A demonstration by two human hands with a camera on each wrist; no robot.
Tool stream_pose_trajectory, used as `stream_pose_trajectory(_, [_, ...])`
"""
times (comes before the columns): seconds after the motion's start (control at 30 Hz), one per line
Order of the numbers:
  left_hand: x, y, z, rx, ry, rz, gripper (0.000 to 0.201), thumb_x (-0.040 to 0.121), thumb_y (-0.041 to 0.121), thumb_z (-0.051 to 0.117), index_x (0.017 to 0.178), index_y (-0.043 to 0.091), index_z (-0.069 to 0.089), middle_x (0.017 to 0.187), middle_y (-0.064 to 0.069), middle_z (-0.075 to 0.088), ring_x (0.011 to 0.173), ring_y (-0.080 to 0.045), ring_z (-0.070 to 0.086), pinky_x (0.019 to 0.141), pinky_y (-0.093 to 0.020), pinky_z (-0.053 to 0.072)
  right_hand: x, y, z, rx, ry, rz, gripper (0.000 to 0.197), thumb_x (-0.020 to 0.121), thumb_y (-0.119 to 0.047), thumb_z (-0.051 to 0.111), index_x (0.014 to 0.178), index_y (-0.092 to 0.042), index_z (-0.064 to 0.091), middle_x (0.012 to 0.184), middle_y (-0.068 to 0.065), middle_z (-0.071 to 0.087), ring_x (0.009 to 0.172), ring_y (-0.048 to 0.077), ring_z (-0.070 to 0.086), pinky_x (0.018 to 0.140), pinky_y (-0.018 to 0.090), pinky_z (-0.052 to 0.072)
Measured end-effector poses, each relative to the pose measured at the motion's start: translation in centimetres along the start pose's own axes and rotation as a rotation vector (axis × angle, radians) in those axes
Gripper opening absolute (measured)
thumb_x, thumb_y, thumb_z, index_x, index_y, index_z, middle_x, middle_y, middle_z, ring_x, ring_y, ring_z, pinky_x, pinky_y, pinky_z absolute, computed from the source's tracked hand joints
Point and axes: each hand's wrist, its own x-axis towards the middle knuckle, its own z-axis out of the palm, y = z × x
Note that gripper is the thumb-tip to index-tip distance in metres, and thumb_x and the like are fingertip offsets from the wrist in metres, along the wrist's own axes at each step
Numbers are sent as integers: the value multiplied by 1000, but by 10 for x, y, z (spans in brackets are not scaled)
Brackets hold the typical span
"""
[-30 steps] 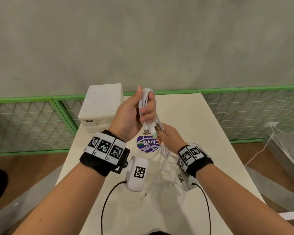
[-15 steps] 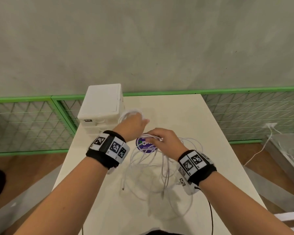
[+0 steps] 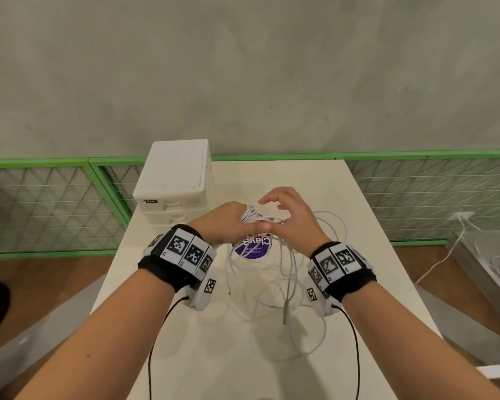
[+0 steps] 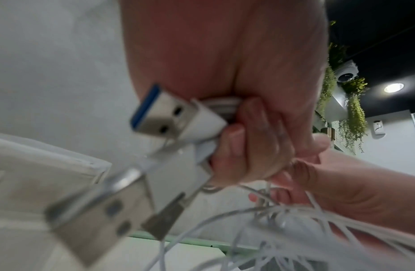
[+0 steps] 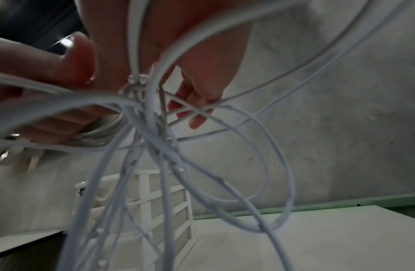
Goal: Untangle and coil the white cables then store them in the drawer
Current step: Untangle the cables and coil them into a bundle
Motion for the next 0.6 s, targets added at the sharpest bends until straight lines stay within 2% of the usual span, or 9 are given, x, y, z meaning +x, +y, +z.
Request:
stream_pose_trajectory(0.07, [-1,0,-1,36,65,-12,41,83,41,65,59,16,44,49,6,44,36,0,39,42,-14,29,-2,3,0,-65,-2,-21,30,72,-20,75,97,-30,62,101,-5,54,95,4,52,83,12,40])
stream_pose_trajectory(0.17, [-3,0,-4,93,253,-59,42,82,45,66,63,13,45,59,1,48,49,-8,42,48,-21,31,-12,17,-1,-143,-51,25,21,75,-23,74,92,-29,63,87,-8,65,83,7,59,77,25,48])
stream_pose_trajectory(0.23, [-4,-1,-6,88,351,-90,42,81,46,66,65,12,46,62,-2,51,54,-13,44,52,-25,33,-18,28,-4,-158,-49,93,13,77,-25,73,86,-29,65,83,-14,67,82,-1,60,83,25,44])
stream_pose_trajectory(0.3, [-5,-2,-3,76,394,-101,43,80,45,67,66,8,49,63,-5,52,57,-18,46,55,-28,34,-22,38,-7,-232,-47,139,11,78,-34,71,87,-29,67,90,-17,67,90,-2,57,103,29,28])
stream_pose_trajectory(0.37, [-3,-3,1,28,429,-103,50,80,46,67,73,-3,56,65,-9,53,60,-21,49,58,-31,36,-24,48,-11,-338,-70,193,21,79,-40,69,96,-28,69,106,-15,67,108,3,51,113,38,8])
stream_pose_trajectory(0.4, [-3,-4,2,-21,451,-109,52,80,46,67,76,-5,57,65,-10,53,60,-22,49,58,-32,37,-26,54,-13,-396,-86,225,27,79,-40,68,104,-28,68,115,-12,65,117,6,47,114,42,4])
stream_pose_trajectory(0.47, [-4,-5,-2,-130,498,-137,46,81,44,67,73,0,57,59,-6,52,52,-18,46,54,-29,37,-32,67,-19,-453,-120,264,37,82,-38,66,118,-29,62,129,-7,58,130,13,41,116,47,9])
stream_pose_trajectory(0.53, [-5,-4,-7,-152,498,-149,39,83,42,66,69,8,56,54,-2,51,47,-15,45,50,-26,36,-35,71,-25,-352,-91,238,44,85,-31,64,127,-26,54,138,-1,49,132,16,39,115,40,21])
stream_pose_trajectory(0.6, [-5,-1,-5,-103,460,-138,38,84,42,64,69,8,57,52,1,51,45,-11,44,47,-24,33,-33,59,-27,-204,15,155,47,85,-17,62,131,-21,51,139,2,45,130,11,37,110,24,25])
